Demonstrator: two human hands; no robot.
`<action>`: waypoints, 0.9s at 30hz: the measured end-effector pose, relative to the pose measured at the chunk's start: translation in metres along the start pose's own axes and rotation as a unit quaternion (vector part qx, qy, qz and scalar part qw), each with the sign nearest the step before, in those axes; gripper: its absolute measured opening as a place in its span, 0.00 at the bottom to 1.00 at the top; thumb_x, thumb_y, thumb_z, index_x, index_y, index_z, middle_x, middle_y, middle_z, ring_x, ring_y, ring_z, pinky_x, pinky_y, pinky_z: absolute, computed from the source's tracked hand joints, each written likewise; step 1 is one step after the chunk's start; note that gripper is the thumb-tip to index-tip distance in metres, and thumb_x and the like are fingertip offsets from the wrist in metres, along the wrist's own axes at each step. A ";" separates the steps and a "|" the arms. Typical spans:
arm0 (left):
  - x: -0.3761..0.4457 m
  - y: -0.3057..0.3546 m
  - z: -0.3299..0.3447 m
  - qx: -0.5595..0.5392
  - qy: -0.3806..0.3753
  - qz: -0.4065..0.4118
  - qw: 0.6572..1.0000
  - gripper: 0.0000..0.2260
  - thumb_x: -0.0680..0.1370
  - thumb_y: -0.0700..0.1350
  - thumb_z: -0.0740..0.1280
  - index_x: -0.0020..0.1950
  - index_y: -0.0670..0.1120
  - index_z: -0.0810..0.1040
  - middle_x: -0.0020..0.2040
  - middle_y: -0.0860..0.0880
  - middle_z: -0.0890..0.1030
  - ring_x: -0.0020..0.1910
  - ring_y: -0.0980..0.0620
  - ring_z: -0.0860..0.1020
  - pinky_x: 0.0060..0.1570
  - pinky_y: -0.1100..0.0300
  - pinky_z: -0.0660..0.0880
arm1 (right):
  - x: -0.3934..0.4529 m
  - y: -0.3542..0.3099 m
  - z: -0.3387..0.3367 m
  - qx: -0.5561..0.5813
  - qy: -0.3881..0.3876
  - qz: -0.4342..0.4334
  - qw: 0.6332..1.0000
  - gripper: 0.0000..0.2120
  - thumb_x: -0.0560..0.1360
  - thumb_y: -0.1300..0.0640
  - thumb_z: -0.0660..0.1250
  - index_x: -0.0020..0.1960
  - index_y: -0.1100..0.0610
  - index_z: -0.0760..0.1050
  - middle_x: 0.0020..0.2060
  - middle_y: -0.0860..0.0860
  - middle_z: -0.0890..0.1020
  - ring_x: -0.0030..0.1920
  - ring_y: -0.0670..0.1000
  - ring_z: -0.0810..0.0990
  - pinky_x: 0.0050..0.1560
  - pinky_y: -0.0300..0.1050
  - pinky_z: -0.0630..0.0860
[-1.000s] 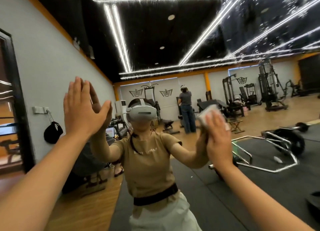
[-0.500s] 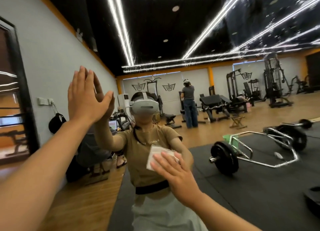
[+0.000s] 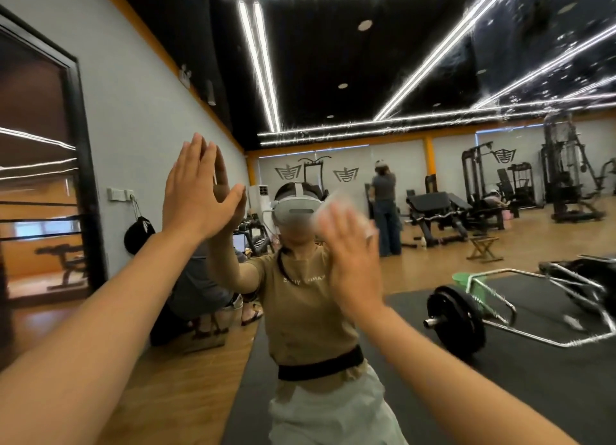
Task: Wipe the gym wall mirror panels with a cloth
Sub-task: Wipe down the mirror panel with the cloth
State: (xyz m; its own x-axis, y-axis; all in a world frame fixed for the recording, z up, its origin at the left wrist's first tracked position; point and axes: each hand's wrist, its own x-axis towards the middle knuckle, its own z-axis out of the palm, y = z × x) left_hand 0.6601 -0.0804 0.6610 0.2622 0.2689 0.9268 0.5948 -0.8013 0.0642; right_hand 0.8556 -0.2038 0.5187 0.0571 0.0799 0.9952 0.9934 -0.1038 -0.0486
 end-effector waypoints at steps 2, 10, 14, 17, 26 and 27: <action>0.000 -0.003 0.000 -0.002 -0.003 0.006 1.000 0.37 0.80 0.60 0.62 0.82 0.48 0.48 0.82 0.50 0.44 0.80 0.49 0.42 0.74 0.54 0.43 | -0.055 -0.009 0.013 -0.035 -0.113 -0.201 0.972 0.28 0.77 0.61 0.53 0.78 0.52 0.63 0.78 0.51 0.60 0.79 0.54 0.54 0.76 0.63 0.53; 0.000 -0.010 -0.001 0.006 -0.015 0.026 1.000 0.37 0.80 0.60 0.62 0.82 0.49 0.48 0.82 0.50 0.43 0.80 0.50 0.42 0.73 0.55 0.42 | -0.012 0.002 0.008 -0.112 -0.201 -0.393 0.890 0.36 0.75 0.61 0.64 0.80 0.48 0.54 0.80 0.48 0.56 0.80 0.51 0.50 0.79 0.56 0.47; -0.001 -0.011 -0.004 0.009 -0.021 0.032 0.999 0.36 0.81 0.60 0.61 0.82 0.49 0.47 0.82 0.50 0.42 0.80 0.51 0.41 0.73 0.56 0.41 | 0.093 -0.006 0.001 -0.087 -0.053 -0.156 0.982 0.34 0.76 0.69 0.59 0.79 0.51 0.59 0.79 0.52 0.59 0.79 0.54 0.52 0.77 0.59 0.51; -0.002 -0.010 -0.005 0.014 -0.027 0.033 0.999 0.37 0.81 0.61 0.60 0.82 0.50 0.45 0.82 0.51 0.41 0.80 0.51 0.40 0.71 0.58 0.39 | 0.128 -0.022 0.007 -0.078 -0.013 -0.052 0.996 0.35 0.76 0.68 0.62 0.79 0.50 0.58 0.79 0.51 0.59 0.79 0.54 0.50 0.77 0.60 0.49; 0.000 -0.022 -0.009 0.021 -0.041 0.064 0.997 0.34 0.82 0.58 0.60 0.82 0.51 0.46 0.82 0.51 0.42 0.80 0.51 0.41 0.70 0.57 0.41 | -0.017 -0.010 0.030 -0.142 -0.240 -0.499 0.820 0.31 0.79 0.56 0.61 0.80 0.50 0.57 0.80 0.50 0.56 0.80 0.55 0.49 0.78 0.59 0.49; 0.001 -0.023 -0.009 0.025 -0.042 0.067 0.997 0.34 0.82 0.58 0.60 0.82 0.51 0.46 0.82 0.51 0.42 0.80 0.50 0.41 0.70 0.57 0.41 | -0.018 -0.004 0.026 -0.150 -0.268 -0.532 0.789 0.30 0.80 0.54 0.60 0.80 0.49 0.56 0.80 0.49 0.56 0.80 0.54 0.49 0.78 0.57 0.47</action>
State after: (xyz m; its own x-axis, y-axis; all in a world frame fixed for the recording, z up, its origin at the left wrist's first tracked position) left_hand 0.6396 -0.0667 0.6638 0.4025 0.2074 0.8916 0.5877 -0.8053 -0.0779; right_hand 0.8528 -0.1793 0.4986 -0.6794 0.6795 0.2767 0.4438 0.0803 0.8925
